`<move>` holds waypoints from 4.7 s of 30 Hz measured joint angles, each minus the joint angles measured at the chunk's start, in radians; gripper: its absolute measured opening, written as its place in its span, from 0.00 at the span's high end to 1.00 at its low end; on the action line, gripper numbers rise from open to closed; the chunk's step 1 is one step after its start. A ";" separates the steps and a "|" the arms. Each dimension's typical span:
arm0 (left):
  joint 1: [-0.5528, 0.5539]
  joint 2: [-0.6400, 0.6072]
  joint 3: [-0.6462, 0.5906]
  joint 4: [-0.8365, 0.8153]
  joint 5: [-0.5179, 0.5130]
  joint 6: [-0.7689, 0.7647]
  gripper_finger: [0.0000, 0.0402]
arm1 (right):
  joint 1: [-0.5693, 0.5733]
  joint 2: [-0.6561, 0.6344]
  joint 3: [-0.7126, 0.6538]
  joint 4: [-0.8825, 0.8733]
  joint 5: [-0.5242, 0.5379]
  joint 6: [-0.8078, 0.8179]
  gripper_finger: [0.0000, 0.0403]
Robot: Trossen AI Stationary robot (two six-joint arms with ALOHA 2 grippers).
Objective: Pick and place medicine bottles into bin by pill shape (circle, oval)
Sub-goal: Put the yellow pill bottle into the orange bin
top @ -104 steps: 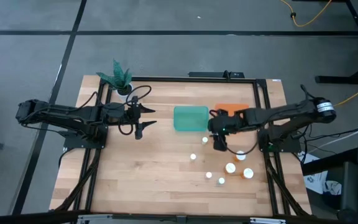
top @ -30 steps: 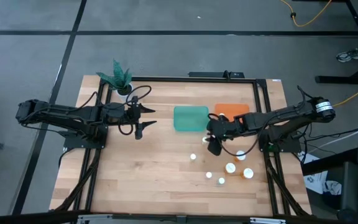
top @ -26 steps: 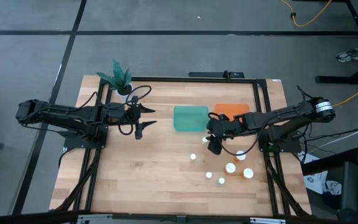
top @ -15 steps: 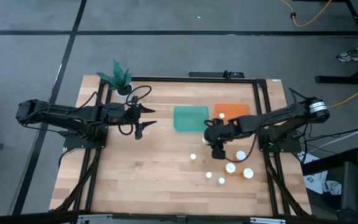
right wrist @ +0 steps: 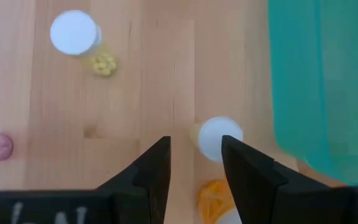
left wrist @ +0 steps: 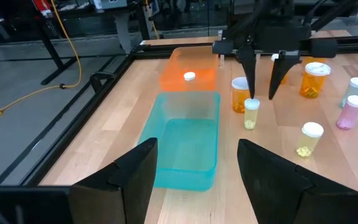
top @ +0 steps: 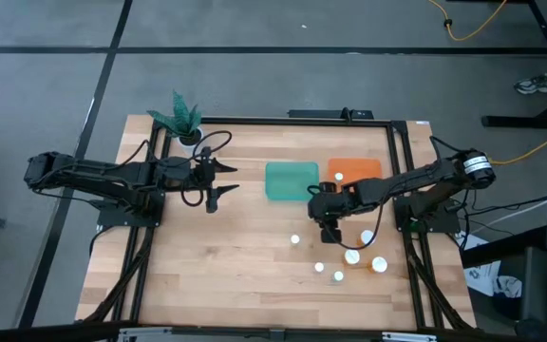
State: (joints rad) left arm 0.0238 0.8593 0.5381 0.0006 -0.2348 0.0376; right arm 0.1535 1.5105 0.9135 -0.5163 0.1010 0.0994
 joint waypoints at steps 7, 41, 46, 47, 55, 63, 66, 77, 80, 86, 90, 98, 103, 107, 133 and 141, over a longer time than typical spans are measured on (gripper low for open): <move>0.000 0.000 0.000 0.000 0.000 0.000 0.47 | 0.000 0.000 0.026 0.019 0.064 -0.025 0.64; 0.000 0.000 0.000 0.000 0.000 0.000 0.47 | -0.006 0.000 0.028 -0.070 0.062 0.225 0.32; 0.000 0.000 0.000 -0.001 0.000 0.000 0.47 | -0.006 0.047 0.028 -0.070 0.037 0.183 0.32; 0.000 0.000 0.000 -0.002 0.000 0.000 0.47 | -0.006 0.061 0.028 -0.066 0.038 0.175 0.32; 0.000 0.000 0.000 -0.003 0.000 0.000 0.47 | -0.027 0.133 0.028 0.033 0.056 0.128 0.35; 0.000 0.000 0.000 -0.010 0.000 0.000 0.47 | -0.034 0.127 0.027 0.034 0.056 0.131 0.46; 0.000 0.000 0.000 -0.010 0.000 0.000 0.47 | -0.034 0.127 0.027 0.035 0.056 0.131 0.54; 0.000 0.000 0.000 -0.009 0.000 0.000 0.47 | -0.034 -0.039 0.027 -0.011 0.060 0.051 0.73; 0.000 0.000 0.000 -0.009 0.000 0.000 0.47 | -0.033 -0.143 0.027 -0.085 0.184 0.054 0.73; 0.000 0.000 0.000 -0.010 0.000 0.000 0.47 | -0.034 -0.327 0.027 -0.327 0.556 0.320 0.73; 0.000 0.000 0.000 -0.010 0.000 0.000 0.47 | -0.043 -0.385 0.027 -0.520 0.630 0.656 0.73; 0.000 0.000 0.000 -0.010 0.000 0.000 0.47 | -0.155 -0.369 -0.070 -0.548 0.538 0.895 0.73; 0.000 0.000 0.000 -0.010 0.000 0.000 0.47 | -0.272 -0.352 -0.155 -0.441 0.439 0.838 0.73; 0.000 0.000 0.000 -0.010 0.000 0.000 0.47 | -0.356 -0.352 -0.199 -0.281 0.369 0.723 0.73; 0.000 0.000 0.000 -0.010 0.000 -0.001 0.47 | -0.508 -0.352 -0.326 -0.141 0.253 0.625 0.51; 0.000 0.000 0.000 -0.010 0.000 -0.001 0.47 | -0.508 -0.352 -0.300 -0.142 0.257 0.615 0.44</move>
State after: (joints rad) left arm 0.0237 0.8589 0.5381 -0.0090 -0.2348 0.0365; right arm -0.3546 1.1586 0.6138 -0.6580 0.3579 0.7146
